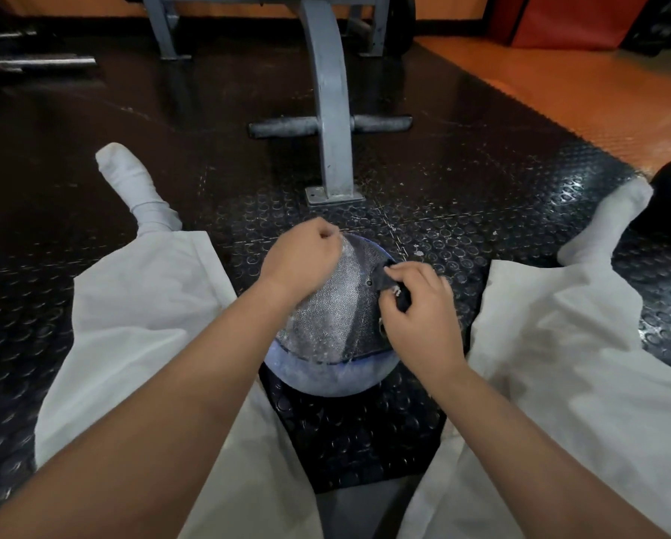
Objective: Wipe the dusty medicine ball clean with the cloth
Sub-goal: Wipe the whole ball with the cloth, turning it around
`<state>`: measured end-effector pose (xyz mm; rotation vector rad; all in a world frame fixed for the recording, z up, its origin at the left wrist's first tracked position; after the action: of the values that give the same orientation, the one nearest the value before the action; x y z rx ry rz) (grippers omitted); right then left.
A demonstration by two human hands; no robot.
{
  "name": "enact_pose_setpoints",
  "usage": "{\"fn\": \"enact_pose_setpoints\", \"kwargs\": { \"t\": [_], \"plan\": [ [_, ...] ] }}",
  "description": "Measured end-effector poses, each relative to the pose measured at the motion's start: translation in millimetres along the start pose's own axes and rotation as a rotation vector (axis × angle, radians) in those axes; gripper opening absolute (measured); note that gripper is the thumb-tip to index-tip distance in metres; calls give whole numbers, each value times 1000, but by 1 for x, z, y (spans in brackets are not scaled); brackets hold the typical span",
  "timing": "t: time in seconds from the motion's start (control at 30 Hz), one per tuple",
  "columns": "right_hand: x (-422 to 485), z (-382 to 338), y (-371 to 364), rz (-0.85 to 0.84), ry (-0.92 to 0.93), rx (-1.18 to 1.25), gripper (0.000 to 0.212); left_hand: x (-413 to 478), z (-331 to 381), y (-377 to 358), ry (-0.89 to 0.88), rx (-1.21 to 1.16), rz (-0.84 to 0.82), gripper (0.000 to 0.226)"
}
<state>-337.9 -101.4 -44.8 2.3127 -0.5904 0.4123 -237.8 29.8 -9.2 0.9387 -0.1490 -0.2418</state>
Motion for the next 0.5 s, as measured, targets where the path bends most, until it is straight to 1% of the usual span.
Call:
{"fn": "enact_pose_setpoints", "kwargs": {
  "t": [0.07, 0.13, 0.17, 0.27, 0.33, 0.4, 0.5],
  "plan": [
    [11, -2, 0, -13, -24, 16, 23, -7, -4, -4, -63, 27, 42, 36],
    [29, -9, -4, -28, -69, 59, 29, -6, -8, -4, -72, 61, 104, 41],
    [39, -12, -8, -47, -101, 79, 29, -2, -10, -3, -54, 58, 113, 41],
    [75, -19, -19, -131, -201, 55, 15, 9, -13, -1, -7, 35, 86, 41],
    [93, -21, -22, -196, -241, 23, 10, 16, -13, -1, 11, 30, 69, 41],
    [99, -20, -23, -220, -245, 38, 10, 24, -12, -1, 31, 31, 57, 41],
    [83, -16, -21, -145, -176, 145, 12, 34, -11, -1, 68, 32, 35, 40]
  ]
}}
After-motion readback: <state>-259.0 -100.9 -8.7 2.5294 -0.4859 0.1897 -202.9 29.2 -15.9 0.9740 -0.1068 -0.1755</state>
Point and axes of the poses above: each hand's wrist, its own x-axis towards the middle knuckle, its own y-axis out of the back of the hand, z = x × y, the point moved 2 cm from there along x, towards the middle knuckle, and after that the axes turned 8 degrees about x, right-handed, at the moved point
